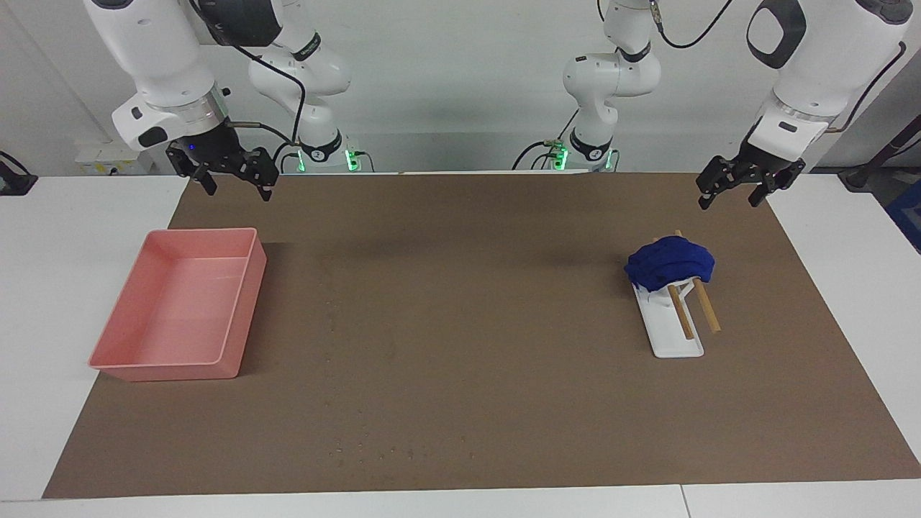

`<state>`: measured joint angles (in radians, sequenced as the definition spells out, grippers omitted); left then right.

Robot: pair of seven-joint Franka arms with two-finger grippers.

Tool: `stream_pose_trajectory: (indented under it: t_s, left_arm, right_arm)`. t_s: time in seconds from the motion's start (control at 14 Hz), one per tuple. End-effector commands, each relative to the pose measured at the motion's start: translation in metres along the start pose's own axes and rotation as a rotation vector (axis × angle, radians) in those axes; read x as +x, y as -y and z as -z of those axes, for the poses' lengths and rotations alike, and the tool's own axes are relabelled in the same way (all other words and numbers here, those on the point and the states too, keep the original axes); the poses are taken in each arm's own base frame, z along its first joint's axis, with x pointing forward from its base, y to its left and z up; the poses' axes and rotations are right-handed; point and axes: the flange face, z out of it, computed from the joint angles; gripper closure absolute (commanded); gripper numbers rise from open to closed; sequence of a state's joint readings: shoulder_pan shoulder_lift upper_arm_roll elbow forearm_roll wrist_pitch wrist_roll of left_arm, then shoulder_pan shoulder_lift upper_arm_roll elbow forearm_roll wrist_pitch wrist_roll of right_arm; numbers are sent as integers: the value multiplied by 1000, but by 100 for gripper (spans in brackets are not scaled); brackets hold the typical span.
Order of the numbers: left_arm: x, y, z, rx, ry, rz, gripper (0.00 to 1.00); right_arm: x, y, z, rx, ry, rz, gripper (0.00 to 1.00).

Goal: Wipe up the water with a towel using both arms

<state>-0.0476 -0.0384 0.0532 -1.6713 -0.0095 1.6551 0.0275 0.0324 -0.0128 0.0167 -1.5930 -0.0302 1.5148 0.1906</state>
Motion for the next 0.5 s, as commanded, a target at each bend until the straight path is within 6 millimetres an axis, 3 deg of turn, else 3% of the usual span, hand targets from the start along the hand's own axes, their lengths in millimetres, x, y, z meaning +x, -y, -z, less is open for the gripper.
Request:
stream_pose_trajectory:
  t_s: [0.0,0.43]
  left_arm:
    - [-4,-1,-1,13,-13,-7,0]
    - [-4,-1,-3,13,-8,-2,0]
  right_arm:
    - [-4,-5,1,3,-11,11,0]
    - [-4,-5,1,3,-11,11,0]
